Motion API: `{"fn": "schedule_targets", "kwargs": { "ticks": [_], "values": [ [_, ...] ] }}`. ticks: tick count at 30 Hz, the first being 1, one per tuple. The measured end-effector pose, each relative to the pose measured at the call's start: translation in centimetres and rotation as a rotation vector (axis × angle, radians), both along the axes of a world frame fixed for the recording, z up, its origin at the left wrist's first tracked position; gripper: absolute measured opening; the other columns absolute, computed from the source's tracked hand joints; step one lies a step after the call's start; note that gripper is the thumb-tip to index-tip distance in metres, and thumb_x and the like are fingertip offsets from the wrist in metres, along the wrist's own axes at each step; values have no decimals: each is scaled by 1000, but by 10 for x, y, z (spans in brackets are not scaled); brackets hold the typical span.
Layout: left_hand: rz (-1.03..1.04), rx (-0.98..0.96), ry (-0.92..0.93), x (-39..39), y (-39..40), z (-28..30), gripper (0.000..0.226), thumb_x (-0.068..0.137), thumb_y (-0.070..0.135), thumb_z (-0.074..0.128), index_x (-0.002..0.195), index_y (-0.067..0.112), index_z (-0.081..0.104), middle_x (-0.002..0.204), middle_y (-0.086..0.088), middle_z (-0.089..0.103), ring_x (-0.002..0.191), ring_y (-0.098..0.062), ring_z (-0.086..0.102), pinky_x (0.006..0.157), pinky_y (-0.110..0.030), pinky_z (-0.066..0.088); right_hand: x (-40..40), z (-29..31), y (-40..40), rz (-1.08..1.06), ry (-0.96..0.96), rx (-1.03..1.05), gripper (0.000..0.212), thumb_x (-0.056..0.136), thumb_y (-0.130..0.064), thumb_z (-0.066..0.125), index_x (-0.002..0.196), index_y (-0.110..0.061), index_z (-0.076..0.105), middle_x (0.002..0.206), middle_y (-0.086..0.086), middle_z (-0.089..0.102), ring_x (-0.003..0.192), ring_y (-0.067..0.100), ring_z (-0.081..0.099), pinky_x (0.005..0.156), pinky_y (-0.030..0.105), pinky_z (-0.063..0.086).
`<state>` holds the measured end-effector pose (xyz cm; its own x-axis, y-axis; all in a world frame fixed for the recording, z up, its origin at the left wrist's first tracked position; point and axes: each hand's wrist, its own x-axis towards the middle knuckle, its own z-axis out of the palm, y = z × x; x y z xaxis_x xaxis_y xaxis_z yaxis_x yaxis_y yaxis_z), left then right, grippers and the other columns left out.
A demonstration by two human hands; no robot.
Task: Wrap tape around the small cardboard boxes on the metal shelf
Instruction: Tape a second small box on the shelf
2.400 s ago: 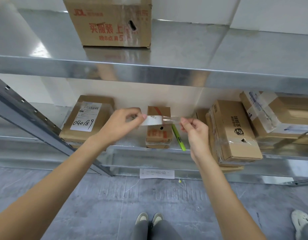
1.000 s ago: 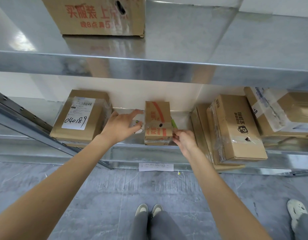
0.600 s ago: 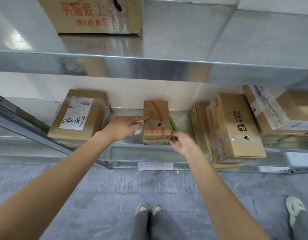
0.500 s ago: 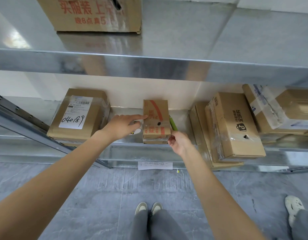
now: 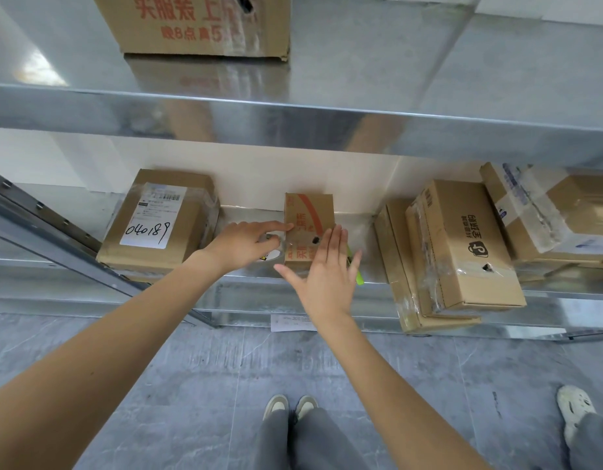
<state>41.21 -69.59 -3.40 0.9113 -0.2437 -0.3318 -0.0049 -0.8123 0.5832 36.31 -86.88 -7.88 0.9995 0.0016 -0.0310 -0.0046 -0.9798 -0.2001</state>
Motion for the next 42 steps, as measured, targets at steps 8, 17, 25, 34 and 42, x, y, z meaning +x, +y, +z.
{"fn": "schedule_targets", "kwargs": {
  "ticks": [8,17,25,34,42],
  "values": [
    [15,-4,-37,1,0,-2,51,85,41,37,133,45,53,52,7,43,59,-11,47,61,-29,33,-4,-5,16,97,-226,-164,72,93,-53,49,141,1,45,148,19,42,139,30,38,113,50,31],
    [70,-93,1,-2,2,-6,53,78,45,39,128,46,57,104,-3,72,101,-18,65,98,-41,45,-3,-12,33,148,-347,-226,51,85,-24,65,133,-10,58,140,5,55,125,44,50,99,62,41],
    [378,-127,-389,-27,-2,-26,50,92,42,64,139,32,52,117,-5,52,119,-22,46,105,-39,35,-3,-3,29,88,-211,-109,78,81,-54,65,144,-12,44,148,6,45,135,40,41,106,59,35],
    [969,-881,25,-84,-34,-47,72,95,39,60,152,21,21,152,3,33,139,-13,34,108,-27,29,14,8,14,-309,62,610,131,60,-54,82,153,-1,6,145,17,34,133,32,37,106,42,38],
    [963,-1019,-88,-71,-39,-32,31,94,34,60,122,35,47,123,12,60,111,5,58,98,-27,41,-8,0,21,-315,126,1283,86,59,-48,79,135,-31,43,120,-22,61,107,-7,56,87,7,43]
  ]
}}
